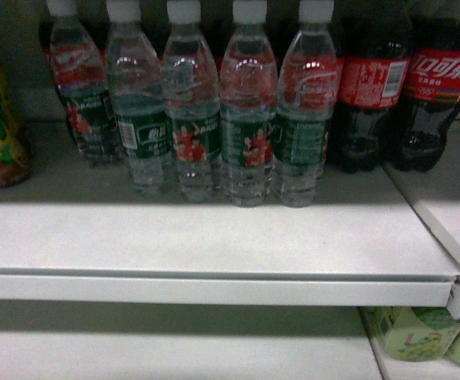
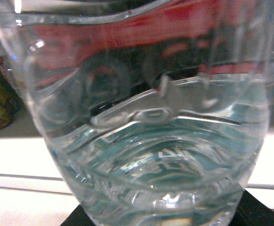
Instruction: Move water from second to third shelf
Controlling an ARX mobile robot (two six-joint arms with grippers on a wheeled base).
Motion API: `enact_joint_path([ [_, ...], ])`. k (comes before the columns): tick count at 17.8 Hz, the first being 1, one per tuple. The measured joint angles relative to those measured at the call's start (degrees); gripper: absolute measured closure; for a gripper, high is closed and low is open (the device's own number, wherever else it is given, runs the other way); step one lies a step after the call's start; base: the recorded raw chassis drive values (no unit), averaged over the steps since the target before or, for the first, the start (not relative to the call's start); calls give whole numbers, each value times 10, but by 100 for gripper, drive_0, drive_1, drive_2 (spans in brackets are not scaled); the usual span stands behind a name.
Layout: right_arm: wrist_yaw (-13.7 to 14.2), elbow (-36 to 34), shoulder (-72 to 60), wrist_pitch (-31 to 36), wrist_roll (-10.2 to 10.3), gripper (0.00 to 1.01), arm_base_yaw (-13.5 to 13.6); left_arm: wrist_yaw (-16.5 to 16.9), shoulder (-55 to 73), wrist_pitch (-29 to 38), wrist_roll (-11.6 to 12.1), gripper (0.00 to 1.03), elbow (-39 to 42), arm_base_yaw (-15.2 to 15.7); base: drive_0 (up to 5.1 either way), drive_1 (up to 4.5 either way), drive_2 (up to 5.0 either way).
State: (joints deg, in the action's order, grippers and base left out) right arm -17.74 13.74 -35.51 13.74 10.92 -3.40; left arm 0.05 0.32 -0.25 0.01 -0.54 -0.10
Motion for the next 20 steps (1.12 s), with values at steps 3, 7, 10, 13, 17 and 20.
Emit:
enact_joint_path([
  [3,0,0,0,0,0,59,0,-2,0,0,0,5,0,0,0,0,0],
  [7,0,0,0,2,0,59,0,-2,0,1,0,5,0,0,0,0,0],
  [10,0,0,0,3,0,59,0,-1,0,0,0,5,0,0,0,0,0],
  [13,1,0,0,3,0,59,0,0,0,0,0,5,0,0,0,0,0],
  [17,1,0,0,3,0,59,0,-1,0,1,0,5,0,0,0,0,0],
  [20,1,1,0,5,0,59,0,-2,0,2,0,5,0,0,0,0,0],
])
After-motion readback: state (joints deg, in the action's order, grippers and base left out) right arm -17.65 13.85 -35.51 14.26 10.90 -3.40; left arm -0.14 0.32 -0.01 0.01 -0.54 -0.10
